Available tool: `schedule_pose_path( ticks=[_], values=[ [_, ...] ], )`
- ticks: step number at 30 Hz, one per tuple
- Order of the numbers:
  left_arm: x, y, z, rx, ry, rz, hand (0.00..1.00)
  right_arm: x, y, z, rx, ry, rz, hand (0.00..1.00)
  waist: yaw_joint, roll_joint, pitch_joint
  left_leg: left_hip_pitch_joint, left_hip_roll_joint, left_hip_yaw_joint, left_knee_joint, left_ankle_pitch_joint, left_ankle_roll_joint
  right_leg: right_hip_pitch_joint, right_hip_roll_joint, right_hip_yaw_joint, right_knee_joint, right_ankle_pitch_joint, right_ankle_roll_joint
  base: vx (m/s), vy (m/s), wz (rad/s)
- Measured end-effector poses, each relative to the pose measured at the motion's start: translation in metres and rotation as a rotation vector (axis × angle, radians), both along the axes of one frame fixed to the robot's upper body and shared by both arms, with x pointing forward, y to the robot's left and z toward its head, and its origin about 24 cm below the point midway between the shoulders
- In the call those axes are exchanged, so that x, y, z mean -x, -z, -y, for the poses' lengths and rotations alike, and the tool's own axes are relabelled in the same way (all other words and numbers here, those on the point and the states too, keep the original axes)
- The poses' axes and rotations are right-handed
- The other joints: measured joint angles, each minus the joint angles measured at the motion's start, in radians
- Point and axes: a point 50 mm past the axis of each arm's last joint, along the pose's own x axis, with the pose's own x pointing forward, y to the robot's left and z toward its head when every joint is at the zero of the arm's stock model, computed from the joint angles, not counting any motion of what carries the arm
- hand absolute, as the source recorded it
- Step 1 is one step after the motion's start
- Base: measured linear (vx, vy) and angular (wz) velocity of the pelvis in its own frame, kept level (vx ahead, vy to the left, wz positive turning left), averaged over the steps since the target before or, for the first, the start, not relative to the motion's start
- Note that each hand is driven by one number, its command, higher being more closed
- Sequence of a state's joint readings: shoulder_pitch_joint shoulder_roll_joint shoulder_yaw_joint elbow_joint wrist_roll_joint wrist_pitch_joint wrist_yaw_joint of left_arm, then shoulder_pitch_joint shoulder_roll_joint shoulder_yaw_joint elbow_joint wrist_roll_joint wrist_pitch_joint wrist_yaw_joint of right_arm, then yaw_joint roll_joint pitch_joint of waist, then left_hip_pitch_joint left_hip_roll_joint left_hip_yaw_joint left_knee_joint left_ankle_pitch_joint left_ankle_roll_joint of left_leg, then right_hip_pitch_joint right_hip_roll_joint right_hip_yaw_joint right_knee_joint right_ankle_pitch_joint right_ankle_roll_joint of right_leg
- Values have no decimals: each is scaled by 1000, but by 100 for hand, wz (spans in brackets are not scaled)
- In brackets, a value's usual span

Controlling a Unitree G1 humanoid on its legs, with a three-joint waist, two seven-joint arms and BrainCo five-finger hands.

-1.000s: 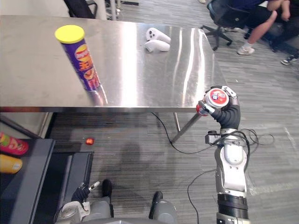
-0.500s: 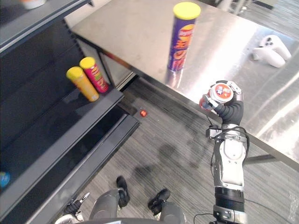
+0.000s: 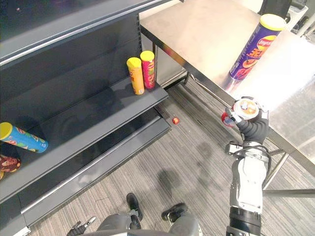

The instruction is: Put the gum and the chips on the shelf.

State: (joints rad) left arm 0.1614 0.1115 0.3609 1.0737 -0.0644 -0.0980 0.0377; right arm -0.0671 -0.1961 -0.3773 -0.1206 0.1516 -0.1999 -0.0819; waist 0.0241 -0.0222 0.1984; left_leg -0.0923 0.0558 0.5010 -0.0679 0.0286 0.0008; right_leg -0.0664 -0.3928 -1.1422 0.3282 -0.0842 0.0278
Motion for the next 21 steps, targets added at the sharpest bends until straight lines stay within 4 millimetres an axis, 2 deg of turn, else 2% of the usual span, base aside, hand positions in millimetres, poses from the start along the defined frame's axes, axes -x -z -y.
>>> schedule_pose_path(
  ticks=[2, 11, 14, 16, 18, 20, 21],
  values=[
    [-1, 0, -1, -2, 1, 2, 0, -1, 0, -1, 18, 2, -7, 100, 9, -1, 1, 1, 1, -3, -6, 5, -1, 0, 5, 2, -2, 0, 0, 0, 0, 0],
    [-5, -1, 0, 2, 4, 15, 0, -8, 3, -9, 17, -35, -27, 100, 10, -1, 2, 8, 8, -20, -29, 37, 9, 0, 19, 31, 4, -6, -8, 41, -38, 6],
    [-7, -3, -2, -4, -13, 34, 0, -17, 3, -16, 10, -69, -32, 100, 15, -14, 9, 10, 7, -20, -26, 37, 9, 2, 18, 36, 3, -6, -8, 11, -7, 1],
    [-10, -4, -3, -11, -11, 50, 0, -21, 4, -25, 16, -111, -40, 100, 30, -25, 15, 11, 6, -25, -27, 37, 9, 9, 18, 37, 0, -2, -3, 1, -30, 6],
    [-9, -5, -4, -13, -8, 52, 0, -22, 6, -29, 22, -138, -49, 100, 37, -26, 18, 24, 1, -49, -32, 24, 9, 36, 5, 37, 11, 6, 1, -1, -19, 29],
    [-3, -4, -4, -9, -9, 39, 0, -23, 6, -33, 28, -156, -53, 100, 47, -20, 21, 55, -5, -79, -32, 7, 22, 57, -38, 71, 102, 23, -22, 52, 36, 47],
    [3, -3, -4, -10, -11, 28, 0, -23, 7, -35, 33, -163, -58, 100, 46, -14, 26, 80, -9, -111, -29, 3, 25, 41, -74, 175, 208, 58, -89, 93, 101, 87]
  ],
)
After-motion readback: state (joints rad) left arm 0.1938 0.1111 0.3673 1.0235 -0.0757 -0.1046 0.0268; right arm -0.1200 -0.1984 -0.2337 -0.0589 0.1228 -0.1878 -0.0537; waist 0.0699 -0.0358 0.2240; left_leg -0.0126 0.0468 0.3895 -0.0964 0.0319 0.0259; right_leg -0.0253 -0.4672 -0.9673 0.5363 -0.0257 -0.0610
